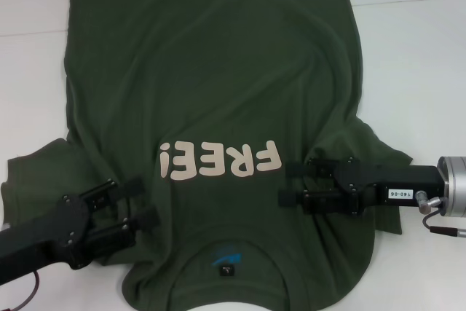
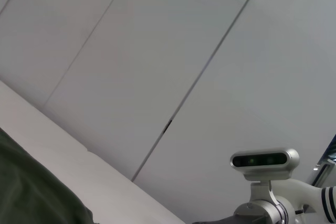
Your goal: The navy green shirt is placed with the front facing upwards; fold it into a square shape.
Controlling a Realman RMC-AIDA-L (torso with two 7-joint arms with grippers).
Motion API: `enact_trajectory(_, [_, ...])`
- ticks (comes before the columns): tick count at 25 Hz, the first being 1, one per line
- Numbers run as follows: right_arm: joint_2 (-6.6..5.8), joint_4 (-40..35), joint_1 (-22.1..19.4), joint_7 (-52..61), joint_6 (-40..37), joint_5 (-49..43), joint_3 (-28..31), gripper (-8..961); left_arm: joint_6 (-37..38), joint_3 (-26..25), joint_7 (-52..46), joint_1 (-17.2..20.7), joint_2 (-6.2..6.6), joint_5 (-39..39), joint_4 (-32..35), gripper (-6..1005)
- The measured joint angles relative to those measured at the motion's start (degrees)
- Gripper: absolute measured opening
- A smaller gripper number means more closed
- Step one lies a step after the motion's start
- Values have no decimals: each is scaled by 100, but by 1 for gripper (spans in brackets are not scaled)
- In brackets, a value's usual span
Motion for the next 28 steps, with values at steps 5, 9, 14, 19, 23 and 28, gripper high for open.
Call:
enact_trajectory(5, [8,0,0,-1,2,0,8,916,0,18,-3,-41,3,0,-1,813])
enact_trajectory(9, [17,0,1,-1,9,0,15,916,0,27,-6,-74,5,-1,-1,813])
enact_trajectory(14, [22,0,-14,-1,13,1,103,915,-169,6,-9,-79,6,0,-1,813])
enact_trajectory(19, [35,0,-48,-1,16,8,253,915,-491,1,-84,-78,147,1,-1,814])
enact_trajectory(23, [35,2,-62,-1,19,9,398,915,-571,-16,-260,-70,351,10,-5,814])
enact_trajectory(28, [43,5,-62,2,15,9,516,916,-669,-26,-784,-68,593,12,-59,814])
